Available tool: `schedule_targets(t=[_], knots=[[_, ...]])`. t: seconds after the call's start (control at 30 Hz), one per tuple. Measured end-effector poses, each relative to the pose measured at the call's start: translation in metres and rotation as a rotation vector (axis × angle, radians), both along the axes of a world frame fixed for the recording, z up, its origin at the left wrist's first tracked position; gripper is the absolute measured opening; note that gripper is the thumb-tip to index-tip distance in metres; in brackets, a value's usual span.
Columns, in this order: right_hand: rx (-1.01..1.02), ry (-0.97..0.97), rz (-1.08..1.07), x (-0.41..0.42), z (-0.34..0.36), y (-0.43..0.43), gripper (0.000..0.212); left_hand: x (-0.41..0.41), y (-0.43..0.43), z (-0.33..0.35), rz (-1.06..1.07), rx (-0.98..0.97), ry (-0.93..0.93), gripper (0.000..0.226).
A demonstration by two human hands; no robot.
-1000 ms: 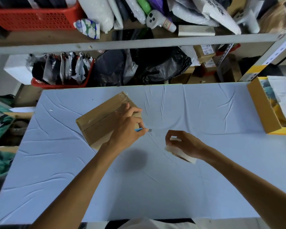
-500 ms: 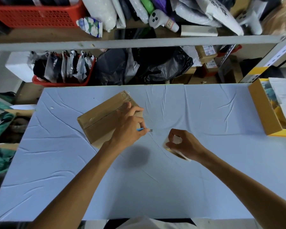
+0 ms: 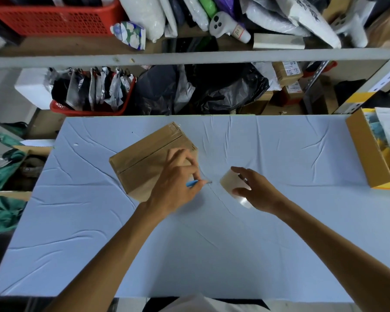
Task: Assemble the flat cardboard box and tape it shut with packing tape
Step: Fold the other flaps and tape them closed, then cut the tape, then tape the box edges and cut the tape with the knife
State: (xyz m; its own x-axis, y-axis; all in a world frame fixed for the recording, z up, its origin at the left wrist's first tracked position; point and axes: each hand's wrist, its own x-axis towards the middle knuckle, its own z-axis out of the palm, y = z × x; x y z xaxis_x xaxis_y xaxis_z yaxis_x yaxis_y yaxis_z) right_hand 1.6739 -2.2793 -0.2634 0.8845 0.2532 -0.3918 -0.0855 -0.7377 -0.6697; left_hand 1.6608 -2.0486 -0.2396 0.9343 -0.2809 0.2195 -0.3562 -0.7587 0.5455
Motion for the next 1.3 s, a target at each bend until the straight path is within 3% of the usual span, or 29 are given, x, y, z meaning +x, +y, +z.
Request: schedule_targets(t=[0.1,0.33,0.47,0.73,0.9,1.03,1.1,1.23,1.3], knots=[[-0.033,0.004,-0.011,0.009,-0.001,0.004,0.061,-0.020,0.000,-0.013,-0.009,-0.038,0.089,0.020],[-0.145,-0.143,0.045,0.000,-0.018,0.020,0.064,-0.020,-0.001,-0.078,0.152,-0.180,0.665,0.032],[-0.249,-0.212,0.164,-0.013,-0.032,0.022,0.075,-0.023,-0.002,-0.117,0.246,-0.102,0.784,0.028],[-0.369,-0.159,0.403,-0.027,-0.061,0.015,0.084,-0.039,-0.001,-0.142,0.328,0.080,0.725,0.020],[-0.417,-0.128,0.457,-0.028,-0.072,0.017,0.090,-0.043,-0.001,-0.138,0.260,0.212,0.568,0.027],[-0.487,-0.229,0.420,-0.017,-0.058,0.016,0.096,-0.036,-0.001,-0.108,0.148,0.362,0.589,0.056],[-0.342,-0.255,0.262,0.002,-0.037,0.017,0.088,-0.027,-0.003,-0.075,0.070,0.245,0.459,0.045],[0.099,-0.121,-0.017,0.045,0.003,0.021,0.062,0.007,0.002,-0.003,0.102,-0.100,-0.076,0.015],[0.303,0.026,-0.121,0.060,0.015,0.031,0.058,0.033,0.009,0.015,0.217,-0.082,-0.119,0.020]])
